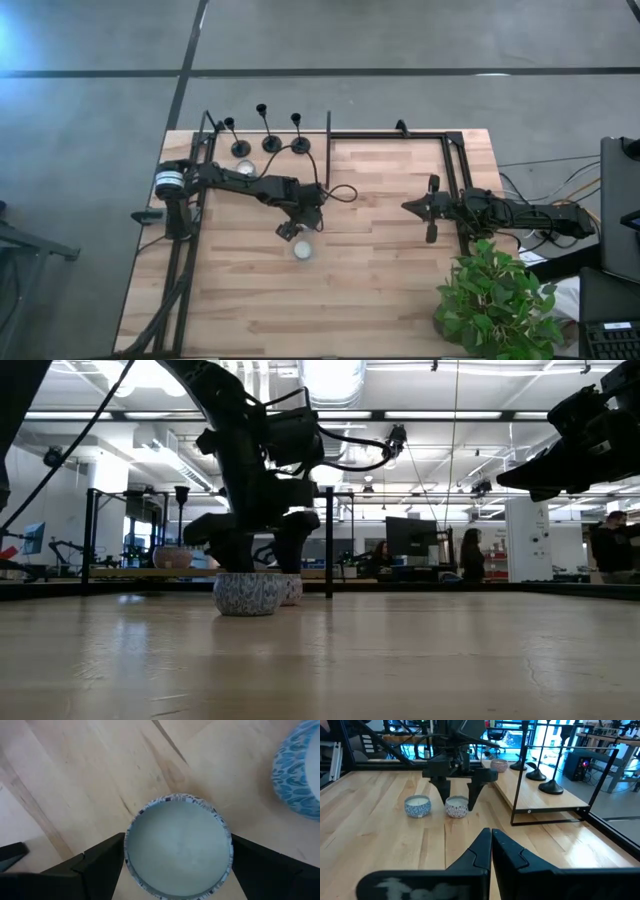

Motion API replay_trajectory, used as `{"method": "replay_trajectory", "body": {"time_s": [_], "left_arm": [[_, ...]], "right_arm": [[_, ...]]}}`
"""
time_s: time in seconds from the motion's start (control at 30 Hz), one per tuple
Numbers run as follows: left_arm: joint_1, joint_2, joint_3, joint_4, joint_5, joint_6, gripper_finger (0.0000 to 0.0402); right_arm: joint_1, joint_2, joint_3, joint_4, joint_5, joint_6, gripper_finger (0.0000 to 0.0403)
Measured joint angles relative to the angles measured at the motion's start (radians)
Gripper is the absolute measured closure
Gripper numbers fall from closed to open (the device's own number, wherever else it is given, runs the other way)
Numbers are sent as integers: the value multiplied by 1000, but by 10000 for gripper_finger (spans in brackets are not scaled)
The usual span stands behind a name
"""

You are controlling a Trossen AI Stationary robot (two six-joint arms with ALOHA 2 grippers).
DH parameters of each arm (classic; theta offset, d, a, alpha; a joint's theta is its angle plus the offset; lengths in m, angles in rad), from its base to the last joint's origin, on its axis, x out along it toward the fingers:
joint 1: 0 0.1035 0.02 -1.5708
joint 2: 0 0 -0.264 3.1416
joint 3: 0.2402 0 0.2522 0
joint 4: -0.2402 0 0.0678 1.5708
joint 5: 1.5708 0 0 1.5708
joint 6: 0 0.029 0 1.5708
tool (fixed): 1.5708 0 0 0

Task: Pick & Place candle stick holders
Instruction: Align the white scented candle with the pink scented candle on the shelf

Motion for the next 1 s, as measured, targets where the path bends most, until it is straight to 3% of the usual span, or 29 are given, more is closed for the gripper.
{"method": "replay_trajectory", "body": {"time_s": [1.0], "left_arm": [[-1, 34, -2, 49, 9, -48, 68]], "right_arm": [[0, 0, 0, 0, 0, 0, 394]]}}
